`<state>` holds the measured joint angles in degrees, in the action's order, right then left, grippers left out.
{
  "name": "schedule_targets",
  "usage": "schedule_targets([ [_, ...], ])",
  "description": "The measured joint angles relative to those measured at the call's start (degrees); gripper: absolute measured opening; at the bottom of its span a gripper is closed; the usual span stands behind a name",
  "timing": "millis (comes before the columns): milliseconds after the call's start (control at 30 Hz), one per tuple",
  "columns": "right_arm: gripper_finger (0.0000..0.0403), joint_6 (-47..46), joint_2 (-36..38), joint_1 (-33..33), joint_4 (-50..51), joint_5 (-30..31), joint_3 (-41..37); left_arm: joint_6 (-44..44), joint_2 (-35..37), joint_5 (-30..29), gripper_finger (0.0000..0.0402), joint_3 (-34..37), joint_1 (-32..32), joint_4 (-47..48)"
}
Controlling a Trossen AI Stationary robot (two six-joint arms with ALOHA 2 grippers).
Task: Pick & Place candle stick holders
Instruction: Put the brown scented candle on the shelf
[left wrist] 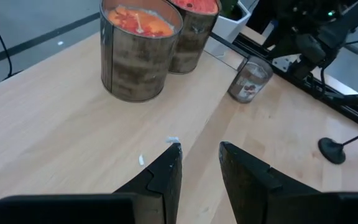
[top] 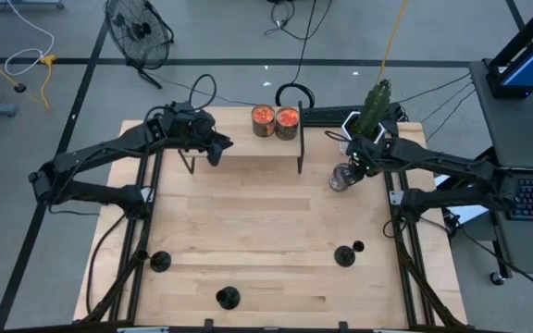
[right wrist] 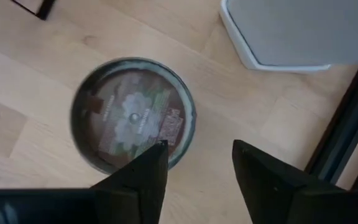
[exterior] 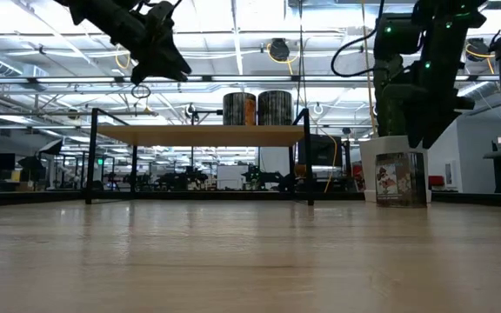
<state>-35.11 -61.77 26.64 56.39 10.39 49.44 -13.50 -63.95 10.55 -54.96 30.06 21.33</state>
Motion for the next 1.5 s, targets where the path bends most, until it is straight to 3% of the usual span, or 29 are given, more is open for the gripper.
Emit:
schedule_targets([
  [333, 0.0232, -1.50, -0.53, 0.75, -5.99, -1.68, -3.96, 0.33, 1.56, 0.00, 0.0115, 0.00, 0.00, 1.89],
  [500, 0.0236, -2.23, -0.53, 0.78, -11.28, -1.96, -6.94, 0.31, 1.54, 0.00, 0.0115, 0.00, -0.05, 2.11],
  [667, 0.0194, -4.31, -0.48, 0.78, -14.24, -2.91, -8.85, 0.08, 1.54, 0.00, 0.0115, 0.00, -0.14, 2.19],
  [1133, 0.0010, -3.33, -0.51, 0.78, -16.04, 0.56, -9.01, -0.04, 1.52, -0.02, 0.0115, 0.00, -2.15, 3.11],
  [1500, 0.0003, -2.38, 0.21, 0.78, -15.07, 1.58, -8.36, -0.33, 1.52, -0.04, 0.0115, 0.00, -2.49, 4.15],
])
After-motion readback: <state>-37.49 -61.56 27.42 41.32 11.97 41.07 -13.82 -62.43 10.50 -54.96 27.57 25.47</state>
